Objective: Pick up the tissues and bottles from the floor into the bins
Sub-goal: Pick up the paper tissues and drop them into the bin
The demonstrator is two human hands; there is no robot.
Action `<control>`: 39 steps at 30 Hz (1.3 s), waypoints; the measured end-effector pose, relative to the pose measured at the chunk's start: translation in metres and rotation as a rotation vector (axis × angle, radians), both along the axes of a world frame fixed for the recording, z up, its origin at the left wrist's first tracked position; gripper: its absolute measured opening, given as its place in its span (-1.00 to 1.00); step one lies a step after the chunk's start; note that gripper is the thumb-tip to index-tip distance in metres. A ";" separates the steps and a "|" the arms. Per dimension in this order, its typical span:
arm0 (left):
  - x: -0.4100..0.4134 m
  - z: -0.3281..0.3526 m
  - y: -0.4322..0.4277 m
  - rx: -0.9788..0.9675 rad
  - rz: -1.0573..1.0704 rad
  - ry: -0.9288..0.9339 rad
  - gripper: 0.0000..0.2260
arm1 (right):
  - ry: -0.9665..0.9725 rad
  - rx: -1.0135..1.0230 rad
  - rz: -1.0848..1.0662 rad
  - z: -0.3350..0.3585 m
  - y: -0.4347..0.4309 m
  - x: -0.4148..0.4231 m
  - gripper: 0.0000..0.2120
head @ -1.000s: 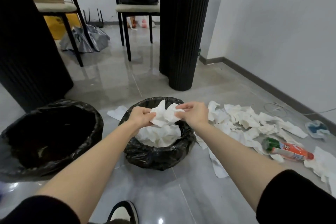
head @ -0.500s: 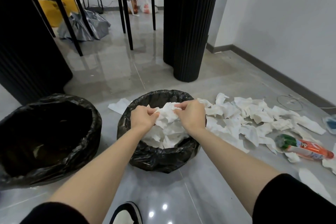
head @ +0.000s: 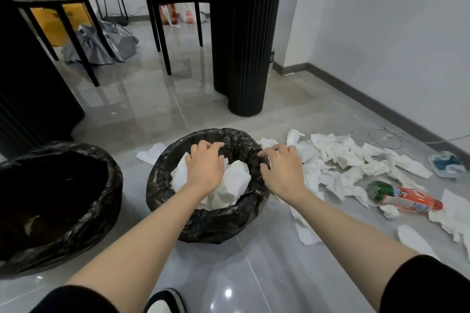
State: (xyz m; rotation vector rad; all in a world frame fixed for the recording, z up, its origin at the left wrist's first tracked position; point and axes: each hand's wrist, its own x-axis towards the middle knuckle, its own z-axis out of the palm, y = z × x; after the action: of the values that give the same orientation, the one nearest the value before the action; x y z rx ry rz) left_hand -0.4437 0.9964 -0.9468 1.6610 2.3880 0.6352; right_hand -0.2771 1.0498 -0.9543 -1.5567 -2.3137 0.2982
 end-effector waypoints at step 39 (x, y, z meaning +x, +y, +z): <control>0.186 -0.171 0.060 -0.476 -0.358 -0.404 -0.60 | 0.289 -0.655 -0.631 -0.172 0.006 0.165 -0.44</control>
State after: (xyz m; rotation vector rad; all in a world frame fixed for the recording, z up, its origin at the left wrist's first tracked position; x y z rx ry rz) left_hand -0.2579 1.0563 -1.1177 1.5152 1.7290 0.2735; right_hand -0.1116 1.0555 -1.1258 -2.2527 -1.4593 1.0935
